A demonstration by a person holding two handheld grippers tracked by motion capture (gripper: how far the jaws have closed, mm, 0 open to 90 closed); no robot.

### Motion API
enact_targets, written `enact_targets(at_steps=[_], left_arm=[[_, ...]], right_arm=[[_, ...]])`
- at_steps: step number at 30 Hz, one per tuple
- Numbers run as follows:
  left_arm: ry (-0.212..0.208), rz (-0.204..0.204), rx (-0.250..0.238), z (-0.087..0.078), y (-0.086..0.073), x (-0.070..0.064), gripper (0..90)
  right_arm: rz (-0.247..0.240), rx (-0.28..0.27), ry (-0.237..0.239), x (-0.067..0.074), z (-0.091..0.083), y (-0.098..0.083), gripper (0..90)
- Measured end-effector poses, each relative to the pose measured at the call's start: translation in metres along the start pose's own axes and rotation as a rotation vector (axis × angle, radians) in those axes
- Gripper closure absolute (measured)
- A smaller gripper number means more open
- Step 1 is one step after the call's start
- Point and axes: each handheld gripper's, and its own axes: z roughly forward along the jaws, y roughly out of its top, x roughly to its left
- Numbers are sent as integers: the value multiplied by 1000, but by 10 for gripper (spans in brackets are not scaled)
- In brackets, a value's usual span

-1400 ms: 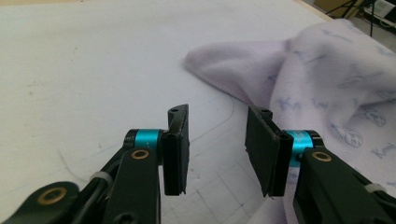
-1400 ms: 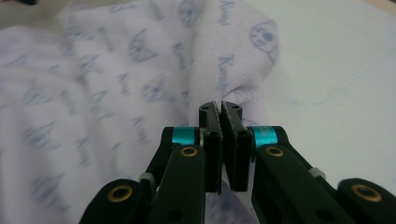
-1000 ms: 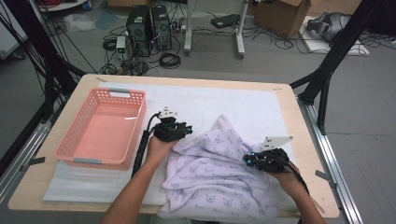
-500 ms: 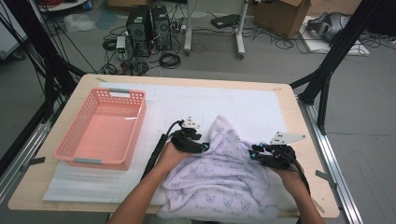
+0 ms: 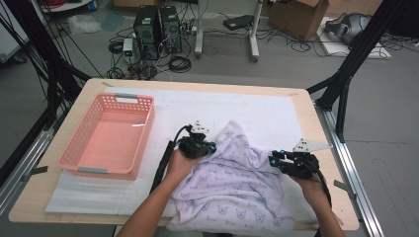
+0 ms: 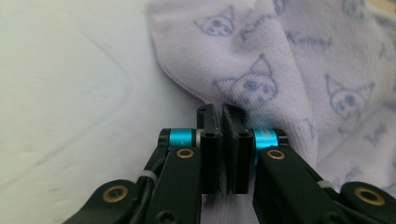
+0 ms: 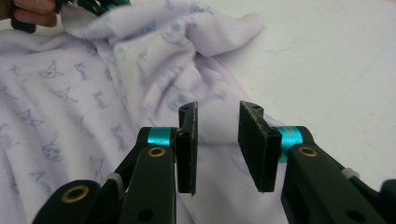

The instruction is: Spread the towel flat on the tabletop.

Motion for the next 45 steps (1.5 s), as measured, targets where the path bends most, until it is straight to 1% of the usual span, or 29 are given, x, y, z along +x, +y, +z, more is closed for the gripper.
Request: enact_targets(at_steps=[1,2,4,5,7,9,11,13,14,16,17,18,20,22,23,24,25,26,28,31,33,35,36,37,39,40,41,43,45], left_arm=[[34,-6,-11,-5,1,4,856],[58,-25,-27,-9,1,9,853],[73,-58,-44,-16,-1,18,850],[69,-82,-61,-18,-2,23,849],[61,-106,-73,-21,-3,26,841],[77,-119,-86,-23,-3,28,823],[117,-121,-100,-26,-3,31,821],[118,-113,-79,-24,-4,32,831],[110,-109,-55,-21,-5,32,821],[71,-120,3,-12,-8,31,687],[60,-116,30,-7,-9,29,619],[64,-107,43,-5,-9,27,589],[62,-113,44,0,-9,24,579],[63,-110,42,3,-9,23,605],[61,-90,49,3,-10,22,659],[68,-73,48,4,-10,20,743],[79,-58,49,2,-9,19,814],[90,-64,34,1,-8,19,836],[125,-101,-18,-7,-6,23,845],[200,-144,-91,-24,-5,32,848],[227,-162,-114,-32,-7,38,850],[226,-169,-100,-35,-12,39,850],[230,-175,-100,-36,-16,39,849],[215,-200,-97,-36,-19,40,847],[181,-229,-66,-35,-26,42,830],[168,-229,-46,-34,-28,42,799],[173,-217,-35,-33,-30,43,749],[191,-206,-60,-34,-28,44,649],[193,-208,-97,-35,-23,47,607]], right_arm=[[9,-1,-8,-1,-1,0,675],[16,-2,-21,-3,-2,0,674],[34,-6,-51,-7,-1,0,671],[46,-7,-65,-10,1,1,664],[70,3,-80,-14,8,3,639],[87,13,-86,-18,20,8,593],[96,25,-86,-19,33,14,539],[105,35,-85,-20,45,21,497],[106,59,-82,-21,51,24,479],[106,107,-70,-22,66,29,477],[100,125,-61,-22,73,30,480],[97,147,-41,-22,80,31,498],[78,180,-25,-19,91,32,534],[80,185,-2,-19,95,31,618],[87,188,15,-20,95,31,678],[80,191,20,-21,93,32,755],[73,191,17,-21,91,32,796],[63,188,1,-22,88,33,811],[72,155,-61,-24,75,36,819],[97,83,-173,-31,51,38,820],[128,56,-223,-37,37,37,821],[148,45,-218,-41,27,36,821],[135,58,-231,-38,23,35,823],[113,74,-235,-36,20,35,822],[113,116,-199,-32,17,32,819],[86,145,-190,-29,16,29,816],[62,162,-178,-25,14,26,811],[47,176,-148,-23,11,21,776],[69,153,-106,-25,8,21,707]])
